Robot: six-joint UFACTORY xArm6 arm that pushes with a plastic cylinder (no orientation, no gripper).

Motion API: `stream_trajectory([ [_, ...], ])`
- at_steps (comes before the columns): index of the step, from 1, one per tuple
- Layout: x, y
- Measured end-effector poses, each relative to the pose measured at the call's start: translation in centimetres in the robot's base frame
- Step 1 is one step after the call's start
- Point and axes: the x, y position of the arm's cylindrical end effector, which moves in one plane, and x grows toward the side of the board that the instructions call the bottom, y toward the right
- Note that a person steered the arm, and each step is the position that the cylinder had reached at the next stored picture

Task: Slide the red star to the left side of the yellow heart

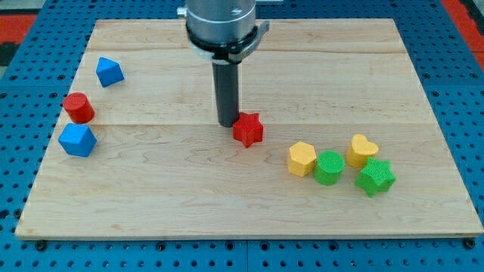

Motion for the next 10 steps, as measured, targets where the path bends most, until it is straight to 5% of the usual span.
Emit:
stream_trajectory([
  [1, 2.3, 8.5],
  [4, -0.3, 3.1],
  [10, -3.2, 2.9],
])
